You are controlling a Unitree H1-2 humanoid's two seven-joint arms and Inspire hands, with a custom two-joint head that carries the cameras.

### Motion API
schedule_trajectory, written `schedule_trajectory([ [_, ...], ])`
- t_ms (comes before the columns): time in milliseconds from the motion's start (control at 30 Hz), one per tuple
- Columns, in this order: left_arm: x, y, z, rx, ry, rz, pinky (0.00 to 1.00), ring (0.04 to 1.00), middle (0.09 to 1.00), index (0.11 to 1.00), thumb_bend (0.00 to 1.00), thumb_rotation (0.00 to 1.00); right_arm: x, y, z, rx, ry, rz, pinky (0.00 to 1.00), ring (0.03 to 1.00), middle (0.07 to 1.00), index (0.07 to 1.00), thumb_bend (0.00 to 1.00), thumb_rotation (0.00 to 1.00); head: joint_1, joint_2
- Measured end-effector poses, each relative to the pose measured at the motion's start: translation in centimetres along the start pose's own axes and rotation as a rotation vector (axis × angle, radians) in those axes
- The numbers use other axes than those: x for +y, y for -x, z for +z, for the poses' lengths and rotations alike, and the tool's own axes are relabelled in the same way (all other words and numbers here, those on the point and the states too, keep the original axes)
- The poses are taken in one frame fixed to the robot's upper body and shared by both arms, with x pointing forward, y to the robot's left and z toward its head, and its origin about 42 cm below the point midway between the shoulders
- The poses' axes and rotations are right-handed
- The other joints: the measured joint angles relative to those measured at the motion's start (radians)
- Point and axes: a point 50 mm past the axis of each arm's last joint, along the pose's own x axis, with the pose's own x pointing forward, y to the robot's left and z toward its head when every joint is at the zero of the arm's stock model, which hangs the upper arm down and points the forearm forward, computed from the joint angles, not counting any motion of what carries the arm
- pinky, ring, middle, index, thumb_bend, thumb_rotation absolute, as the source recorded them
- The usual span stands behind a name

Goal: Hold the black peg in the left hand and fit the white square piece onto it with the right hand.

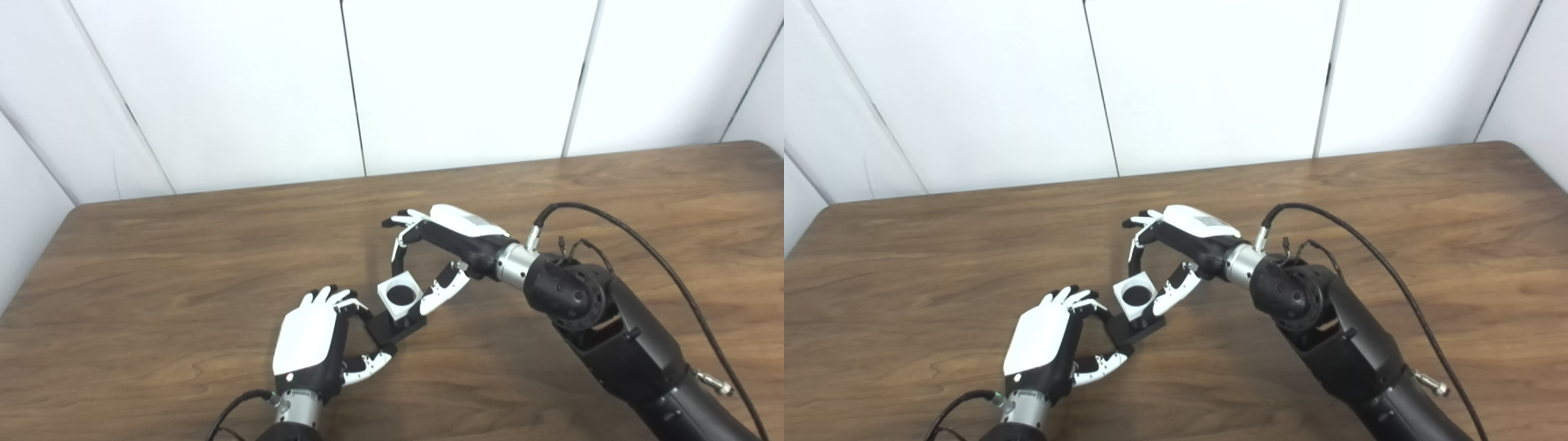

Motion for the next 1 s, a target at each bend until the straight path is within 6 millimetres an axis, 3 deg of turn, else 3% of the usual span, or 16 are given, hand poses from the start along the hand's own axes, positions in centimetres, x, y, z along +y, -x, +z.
schedule_trajectory([
  [700, -0.3, 0.1, 0.6, -0.009, 0.017, -0.005, 0.96, 0.948, 0.853, 0.575, 0.50, 0.39, 1.3, -0.4, -1.6, 0.060, 0.000, 0.048, 0.90, 0.994, 0.928, 0.492, 0.53, 0.15, -0.002, 0.006],
  [733, -0.3, 0.1, 0.7, -0.008, 0.018, -0.005, 0.96, 0.947, 0.853, 0.574, 0.50, 0.39, 1.3, -0.4, -1.6, 0.062, 0.001, 0.051, 0.91, 0.994, 0.928, 0.522, 0.60, 0.16, -0.002, 0.006],
  [767, -0.3, 0.1, 0.7, -0.008, 0.018, -0.005, 0.96, 0.947, 0.853, 0.574, 0.50, 0.39, 1.4, -0.4, -1.6, 0.064, 0.004, 0.056, 0.91, 0.994, 0.930, 0.585, 0.76, 0.20, 0.000, 0.009],
  [833, -0.3, 0.1, 0.7, -0.009, 0.019, -0.006, 0.96, 0.946, 0.853, 0.574, 0.50, 0.39, 1.5, -0.4, -1.7, 0.073, 0.017, 0.070, 0.91, 0.995, 0.936, 0.661, 0.91, 0.26, 0.000, 0.009],
  [1000, -0.3, 0.1, 0.7, -0.009, 0.020, -0.007, 0.97, 0.945, 0.853, 0.576, 0.50, 0.40, 1.6, -0.1, -2.1, 0.101, 0.049, 0.107, 0.92, 0.996, 0.945, 0.752, 1.00, 0.36, 0.000, 0.009],
])
